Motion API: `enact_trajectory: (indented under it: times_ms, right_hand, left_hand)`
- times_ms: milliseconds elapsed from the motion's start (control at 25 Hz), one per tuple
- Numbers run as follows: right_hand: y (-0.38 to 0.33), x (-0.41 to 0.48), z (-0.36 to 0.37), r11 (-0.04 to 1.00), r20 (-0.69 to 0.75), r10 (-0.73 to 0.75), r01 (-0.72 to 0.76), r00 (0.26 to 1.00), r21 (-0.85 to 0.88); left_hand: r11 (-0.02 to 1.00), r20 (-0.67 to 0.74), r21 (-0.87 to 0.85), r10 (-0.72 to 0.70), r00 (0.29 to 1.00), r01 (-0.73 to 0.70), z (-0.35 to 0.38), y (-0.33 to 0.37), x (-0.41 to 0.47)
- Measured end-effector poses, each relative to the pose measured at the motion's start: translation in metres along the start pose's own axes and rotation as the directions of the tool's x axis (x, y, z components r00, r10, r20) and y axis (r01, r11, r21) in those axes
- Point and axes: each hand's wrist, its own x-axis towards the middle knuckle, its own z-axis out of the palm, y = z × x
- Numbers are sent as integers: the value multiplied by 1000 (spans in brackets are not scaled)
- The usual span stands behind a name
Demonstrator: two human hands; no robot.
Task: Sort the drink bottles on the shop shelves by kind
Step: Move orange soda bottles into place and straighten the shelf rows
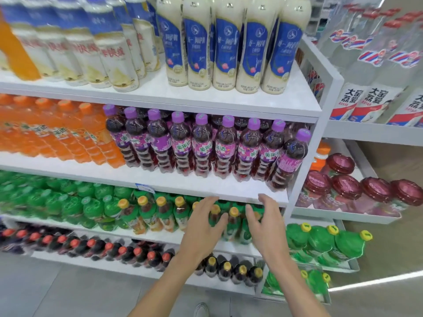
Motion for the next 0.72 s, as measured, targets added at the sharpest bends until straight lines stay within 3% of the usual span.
enact_trajectory:
  times_ms: [200, 440, 720]
  right_hand:
    - [-20, -48, 3, 987, 105, -14, -3, 994, 158]
    - [-49, -100, 2, 921, 162, -67, -1, 984, 390]
    - [-87, -128, 31, 920, 243, -149, 44, 958, 390]
  left_hand:
    - [994, -149, -43, -107, 983, 102, -27, 9, -56]
    - [988, -367, -117, -140, 920, 103, -64, 16, -122]
    - [981, -484, -151, -183, 855, 125, -115, -5, -154]
